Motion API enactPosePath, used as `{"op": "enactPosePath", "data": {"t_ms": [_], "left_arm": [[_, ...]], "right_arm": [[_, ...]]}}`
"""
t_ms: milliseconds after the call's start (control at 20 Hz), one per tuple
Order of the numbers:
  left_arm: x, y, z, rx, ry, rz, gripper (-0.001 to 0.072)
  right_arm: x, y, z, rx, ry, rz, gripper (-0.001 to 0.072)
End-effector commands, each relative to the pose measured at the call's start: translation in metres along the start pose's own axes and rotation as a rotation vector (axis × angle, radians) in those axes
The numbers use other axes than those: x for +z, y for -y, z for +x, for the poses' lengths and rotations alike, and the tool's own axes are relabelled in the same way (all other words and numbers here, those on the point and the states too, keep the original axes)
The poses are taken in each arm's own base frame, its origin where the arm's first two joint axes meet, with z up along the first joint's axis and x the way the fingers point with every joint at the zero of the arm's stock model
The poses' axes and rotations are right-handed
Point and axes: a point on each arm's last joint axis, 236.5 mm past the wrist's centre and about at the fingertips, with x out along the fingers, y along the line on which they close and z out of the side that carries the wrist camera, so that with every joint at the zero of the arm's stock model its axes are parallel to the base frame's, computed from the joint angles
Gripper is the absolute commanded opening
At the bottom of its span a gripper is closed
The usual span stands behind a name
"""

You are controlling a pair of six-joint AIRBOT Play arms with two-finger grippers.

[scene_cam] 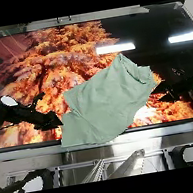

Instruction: Fold the shirts.

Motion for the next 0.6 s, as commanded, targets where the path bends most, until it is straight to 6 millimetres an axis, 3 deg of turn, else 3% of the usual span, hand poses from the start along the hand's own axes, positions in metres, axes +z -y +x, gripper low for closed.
{"op": "enactPosePath", "data": {"t_ms": [0, 150, 400, 550], "left_arm": [[0.007, -0.04, 0.014, 0.061, 0.005, -0.079, 0.0331], [0.01, -0.047, 0.032, 0.034, -0.057, -0.074, 0.0331], [0.041, -0.024, 0.036, 0.031, -0.07, 0.036, 0.0312], [0.049, -0.006, 0.047, 0.011, -0.082, 0.07, 0.03]], "right_arm": [[0.01, 0.009, 0.006, -0.019, 0.046, 0.007, 0.0702], [0.021, -0.003, 0.022, 0.038, 0.067, 0.011, 0.0701], [0.019, -0.042, 0.07, 0.175, 0.005, -0.018, 0.07], [0.019, -0.067, 0.081, 0.238, 0.01, -0.054, 0.0676]]}}
